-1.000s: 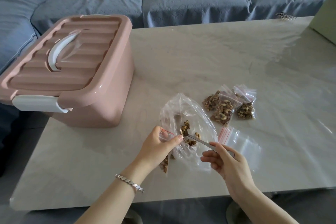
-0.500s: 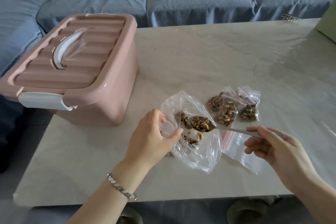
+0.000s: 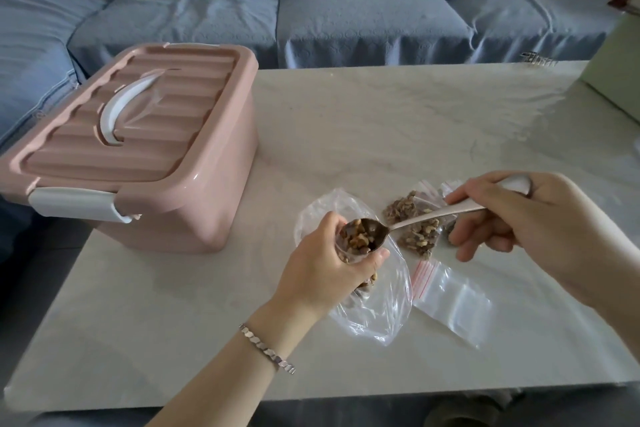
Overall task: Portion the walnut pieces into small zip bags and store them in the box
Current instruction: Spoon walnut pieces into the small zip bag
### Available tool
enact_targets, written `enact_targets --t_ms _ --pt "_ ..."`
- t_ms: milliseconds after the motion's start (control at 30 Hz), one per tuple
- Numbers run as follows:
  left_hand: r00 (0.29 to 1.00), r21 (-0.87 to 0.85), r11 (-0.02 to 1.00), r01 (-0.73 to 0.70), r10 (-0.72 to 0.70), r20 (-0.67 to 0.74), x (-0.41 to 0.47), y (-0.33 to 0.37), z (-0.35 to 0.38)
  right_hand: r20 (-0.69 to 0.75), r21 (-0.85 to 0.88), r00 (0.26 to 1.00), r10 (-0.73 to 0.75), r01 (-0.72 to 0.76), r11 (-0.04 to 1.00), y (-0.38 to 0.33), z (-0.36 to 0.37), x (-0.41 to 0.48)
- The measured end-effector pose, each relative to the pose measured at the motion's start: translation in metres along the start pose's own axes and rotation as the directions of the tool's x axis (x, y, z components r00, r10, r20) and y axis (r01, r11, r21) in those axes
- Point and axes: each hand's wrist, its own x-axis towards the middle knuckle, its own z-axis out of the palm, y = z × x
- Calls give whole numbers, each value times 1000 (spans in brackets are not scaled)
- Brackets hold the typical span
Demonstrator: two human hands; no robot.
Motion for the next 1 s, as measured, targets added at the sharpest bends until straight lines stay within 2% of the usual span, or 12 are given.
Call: enact_targets --t_ms 100,200,267,333,433,533,667,767,867,933,1000 --pt "1000 19 1000 -5 5 -7 -1 -2 2 18 -226 982 -189 188 956 -5 9 -10" --pt "1000 27 1000 6 -5 -30 -1 -7 2 68 -465 926 -371 358 810 -9 12 -22" --pt "998 58 998 1 3 -68 -1 -12 1 60 -508 900 -432 400 762 -9 9 -26" --pt "993 90 996 0 11 -118 -4 -16 -3 18 -466 889 -457 412 783 -4 2 -26" --pt "977 99 995 19 2 -211 -12 -26 -12 -62 -288 927 -371 339 896 16 -5 -27" --pt "967 116 987 109 -79 -242 -20 -40 -14 -115 -278 961 -250 211 937 51 6 -28" --pt "960 190 942 276 -261 -97 -26 -50 -6 -66 -328 990 -124 96 940 89 27 -33" --pt "950 195 931 309 -314 -8 -25 -51 2 -64 -342 991 -119 90 935 98 34 -34" --pt "944 197 927 320 -329 12 -23 -50 5 -33 -327 994 -102 86 941 102 42 -32" --pt "943 210 923 322 -333 16 -21 -50 6 -27 -246 1000 -6 -1 969 108 48 -30" --pt "944 221 923 317 -329 20 -20 -52 7 -64 -69 990 123 -127 989 116 52 -27"
